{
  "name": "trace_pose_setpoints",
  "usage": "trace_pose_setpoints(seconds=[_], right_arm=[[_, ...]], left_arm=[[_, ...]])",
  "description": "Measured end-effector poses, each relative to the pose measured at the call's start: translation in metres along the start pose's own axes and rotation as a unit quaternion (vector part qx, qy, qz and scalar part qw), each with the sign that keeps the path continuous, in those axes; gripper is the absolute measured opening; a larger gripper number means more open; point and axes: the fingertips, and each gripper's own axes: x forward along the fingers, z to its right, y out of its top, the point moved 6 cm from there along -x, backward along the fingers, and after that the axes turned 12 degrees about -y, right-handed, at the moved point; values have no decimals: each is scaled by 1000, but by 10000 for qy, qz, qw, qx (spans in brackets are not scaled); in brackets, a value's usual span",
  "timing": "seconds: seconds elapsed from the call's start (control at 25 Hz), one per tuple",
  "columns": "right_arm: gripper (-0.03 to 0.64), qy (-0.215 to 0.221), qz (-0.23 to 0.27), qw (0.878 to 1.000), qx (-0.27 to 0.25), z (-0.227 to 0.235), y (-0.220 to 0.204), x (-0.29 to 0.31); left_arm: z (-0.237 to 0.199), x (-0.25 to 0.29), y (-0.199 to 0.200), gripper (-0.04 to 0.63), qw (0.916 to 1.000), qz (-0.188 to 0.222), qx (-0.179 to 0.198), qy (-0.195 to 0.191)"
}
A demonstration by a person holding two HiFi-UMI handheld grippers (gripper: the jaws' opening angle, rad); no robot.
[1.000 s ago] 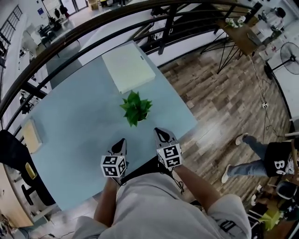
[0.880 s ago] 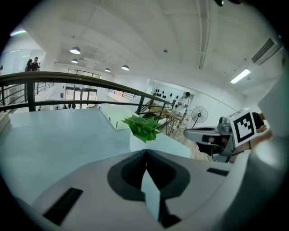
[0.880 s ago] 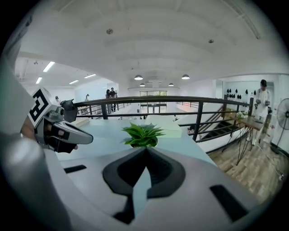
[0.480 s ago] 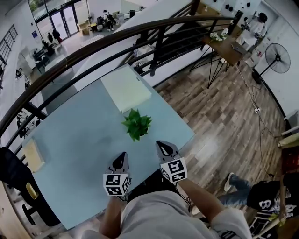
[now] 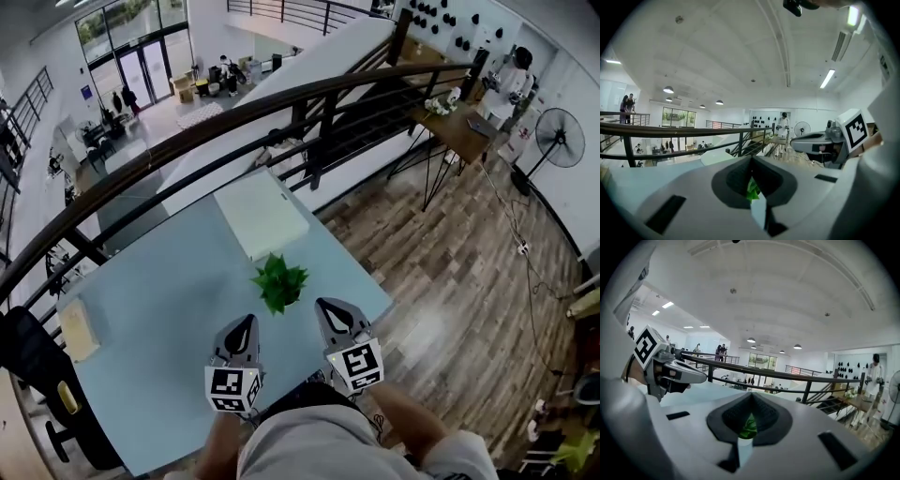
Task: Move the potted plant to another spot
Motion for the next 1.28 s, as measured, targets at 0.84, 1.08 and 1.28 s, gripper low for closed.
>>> trace_pose_setpoints(seconds=[0.84, 1.08, 1.28], right_arm=[[3, -178, 450, 9988, 7, 40, 32, 8], [3, -134, 513, 9986, 62, 44, 28, 7], [3, -41, 604, 9981, 72, 47, 32, -1]], left_arm=[[17, 18, 38, 11, 9976, 426, 132, 522], [21, 18, 34, 11, 9974, 413, 117, 578], [28, 18, 28, 11, 9976, 376, 94, 582]])
